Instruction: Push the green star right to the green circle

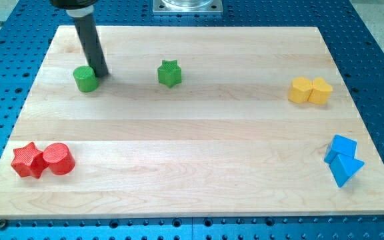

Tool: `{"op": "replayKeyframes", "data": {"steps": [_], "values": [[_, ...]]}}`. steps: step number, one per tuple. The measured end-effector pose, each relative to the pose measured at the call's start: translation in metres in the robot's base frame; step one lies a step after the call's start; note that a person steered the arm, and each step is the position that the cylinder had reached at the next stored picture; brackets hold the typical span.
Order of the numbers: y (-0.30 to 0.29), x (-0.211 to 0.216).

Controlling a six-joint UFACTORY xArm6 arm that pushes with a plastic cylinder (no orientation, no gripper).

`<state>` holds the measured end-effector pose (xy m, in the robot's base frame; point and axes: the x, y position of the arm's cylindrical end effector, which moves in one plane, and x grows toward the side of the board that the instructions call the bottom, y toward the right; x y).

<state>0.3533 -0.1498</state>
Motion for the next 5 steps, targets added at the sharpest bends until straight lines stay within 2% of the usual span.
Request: {"op": "replayKeyframes", "data": {"steps": [1, 2, 3, 4, 5], "values": [[0.011, 0.054], [-0.047, 0.027], [-0.079, -0.042], [-0.064, -0.063], [-0.011, 0.002]]}}
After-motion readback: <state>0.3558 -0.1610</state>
